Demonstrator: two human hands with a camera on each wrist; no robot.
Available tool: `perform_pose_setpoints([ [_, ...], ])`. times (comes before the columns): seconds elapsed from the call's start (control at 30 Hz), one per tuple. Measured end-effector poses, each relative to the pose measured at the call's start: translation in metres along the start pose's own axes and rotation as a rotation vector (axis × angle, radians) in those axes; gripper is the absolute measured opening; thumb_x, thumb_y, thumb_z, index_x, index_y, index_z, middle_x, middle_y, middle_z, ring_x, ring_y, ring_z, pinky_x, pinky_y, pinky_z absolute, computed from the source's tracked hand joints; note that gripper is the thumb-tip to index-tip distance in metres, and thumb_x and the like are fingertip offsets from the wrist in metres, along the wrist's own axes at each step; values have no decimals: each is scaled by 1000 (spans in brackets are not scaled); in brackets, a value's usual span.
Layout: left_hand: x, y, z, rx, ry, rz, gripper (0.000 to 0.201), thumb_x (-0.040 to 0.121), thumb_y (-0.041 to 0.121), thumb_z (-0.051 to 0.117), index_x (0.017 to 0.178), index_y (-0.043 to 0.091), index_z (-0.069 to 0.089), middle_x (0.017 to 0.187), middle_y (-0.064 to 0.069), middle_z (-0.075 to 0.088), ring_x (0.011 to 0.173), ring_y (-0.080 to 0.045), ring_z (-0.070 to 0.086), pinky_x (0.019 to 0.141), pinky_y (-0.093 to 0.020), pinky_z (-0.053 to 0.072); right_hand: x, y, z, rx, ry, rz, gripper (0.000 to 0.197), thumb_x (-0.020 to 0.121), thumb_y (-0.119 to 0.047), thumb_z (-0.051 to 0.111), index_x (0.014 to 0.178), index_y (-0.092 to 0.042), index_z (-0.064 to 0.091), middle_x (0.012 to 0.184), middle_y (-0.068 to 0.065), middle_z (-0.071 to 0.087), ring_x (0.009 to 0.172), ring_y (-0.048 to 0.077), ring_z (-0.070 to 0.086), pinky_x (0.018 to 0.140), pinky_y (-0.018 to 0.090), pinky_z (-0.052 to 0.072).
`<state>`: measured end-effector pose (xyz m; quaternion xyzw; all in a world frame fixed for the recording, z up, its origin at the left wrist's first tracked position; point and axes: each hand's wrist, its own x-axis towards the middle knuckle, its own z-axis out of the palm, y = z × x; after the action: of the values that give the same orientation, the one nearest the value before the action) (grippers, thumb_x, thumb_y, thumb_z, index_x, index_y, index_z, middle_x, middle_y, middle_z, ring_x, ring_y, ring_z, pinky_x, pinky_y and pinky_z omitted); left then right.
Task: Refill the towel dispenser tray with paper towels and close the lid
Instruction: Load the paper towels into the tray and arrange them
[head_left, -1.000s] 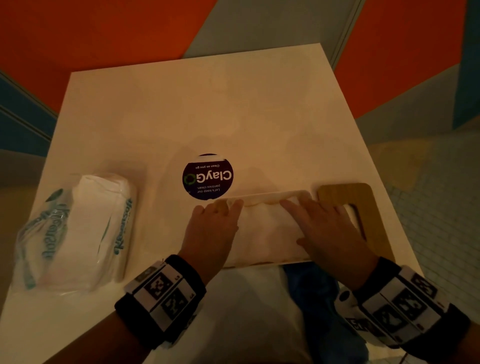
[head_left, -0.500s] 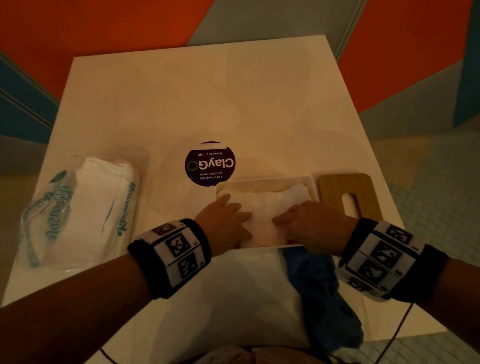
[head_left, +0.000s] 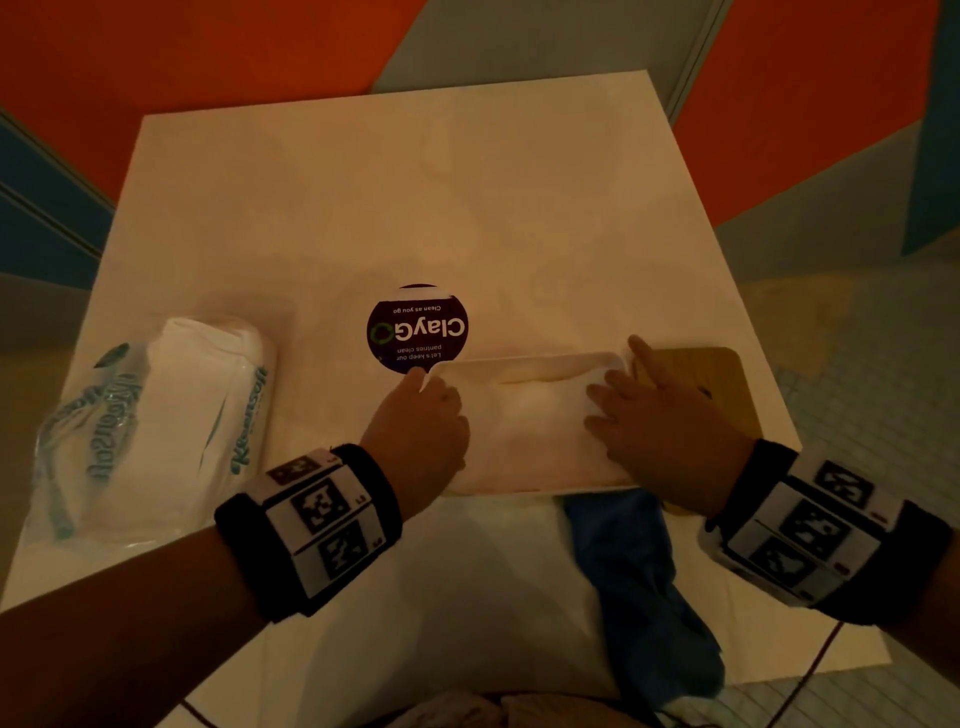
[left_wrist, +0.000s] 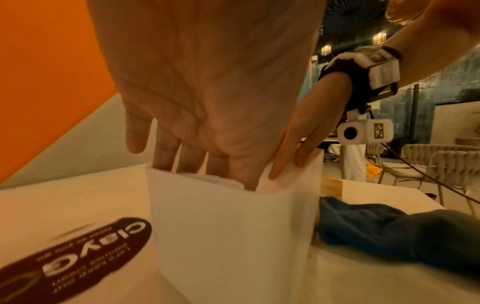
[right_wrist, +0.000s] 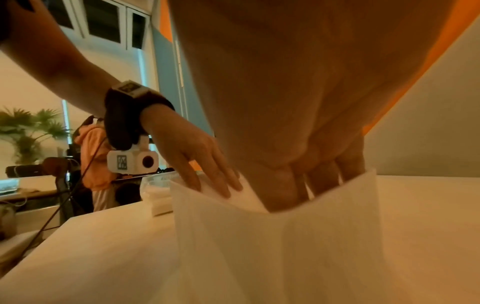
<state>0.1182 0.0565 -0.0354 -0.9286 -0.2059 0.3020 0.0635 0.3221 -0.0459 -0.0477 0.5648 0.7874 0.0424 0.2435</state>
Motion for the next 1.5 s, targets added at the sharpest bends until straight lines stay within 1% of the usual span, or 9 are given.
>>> perform_pose_setpoints([
  [0.1, -1, 5, 0, -44, 26, 2, 37, 93, 34, 41, 120, 10, 48, 128, -12, 48, 116, -27, 43, 102, -39, 31, 1, 4, -8, 42, 77, 94, 10, 67, -15, 64, 58, -12, 67, 72, 14, 69, 71, 32, 66, 109, 50, -7],
  [0.3, -1, 12, -1, -136, 64, 59, 34, 92, 30, 44, 118, 9, 48, 125, -10, 49, 112, -26, 43, 97, -36, 33, 10, 5, -11, 15, 100, 238, 18, 51, -29, 80, 61, -22, 67, 70, -1, 69, 72, 23, 64, 95, 44, 22],
  [0.5, -4, 10, 5, -159, 60, 173, 27, 91, 24, 45, 113, 12, 55, 122, -6, 55, 109, -25, 48, 97, -35, 35, 15, 7, -7, 22, 160, 190, 10, 54, -14, 75, 56, -19, 67, 70, 1, 69, 69, 26, 64, 86, 41, 25],
  [0.67, -2, 9, 6, -176, 19, 201, 27, 93, 19, 42, 115, 13, 56, 127, -6, 55, 112, -25, 49, 98, -36, 37, 18, 2, -5, 16, 158, 186, 23, 65, -11, 47, 50, -17, 65, 75, 5, 70, 68, 28, 63, 83, 43, 26],
  [0.83, -8, 1, -10, -61, 258, 106, 22, 70, 21, 71, 91, 15, 69, 105, -8, 70, 91, -24, 65, 87, -40, 50, -2, -9, -14, 95, 250, 48, 27, 70, -19, 42, 63, -19, 68, 79, 4, 71, 73, 27, 66, 87, 44, 27],
  [0.97, -8, -3, -7, 18, 63, -9, 32, 92, 18, 42, 121, 8, 49, 136, -16, 44, 129, -30, 36, 114, -48, 16, -27, -26, -6, 190, 203, -65, 38, 79, -37, 36, 63, -21, 66, 58, -3, 66, 62, 19, 65, 93, 43, 27],
  [1.3, 6, 0, -7, -39, -31, 18, 28, 93, 15, 38, 114, 9, 53, 128, -11, 54, 121, -25, 45, 116, -48, 3, -34, -30, 3, 262, 171, 69, 43, 78, -47, 34, 62, -22, 65, 50, -2, 63, 55, 17, 65, 90, 44, 26],
  [1.4, -1, -1, -6, -241, 195, 64, 36, 92, 13, 39, 127, 12, 45, 143, -9, 41, 128, -22, 42, 115, -47, 9, -32, -26, -13, 432, 189, 138, 60, 92, -53, 16, 77, -27, 69, 63, -6, 71, 59, 13, 68, 86, 41, 25],
  [1.5, -15, -14, 3, -547, 667, 35, 36, 79, 13, 51, 114, 12, 59, 124, -10, 61, 107, -25, 62, 99, -48, 41, -22, -32, -51, 662, 219, 184, 64, 92, -56, 7, 94, -29, 66, 84, -8, 74, 74, 13, 70, 87, 35, 23],
])
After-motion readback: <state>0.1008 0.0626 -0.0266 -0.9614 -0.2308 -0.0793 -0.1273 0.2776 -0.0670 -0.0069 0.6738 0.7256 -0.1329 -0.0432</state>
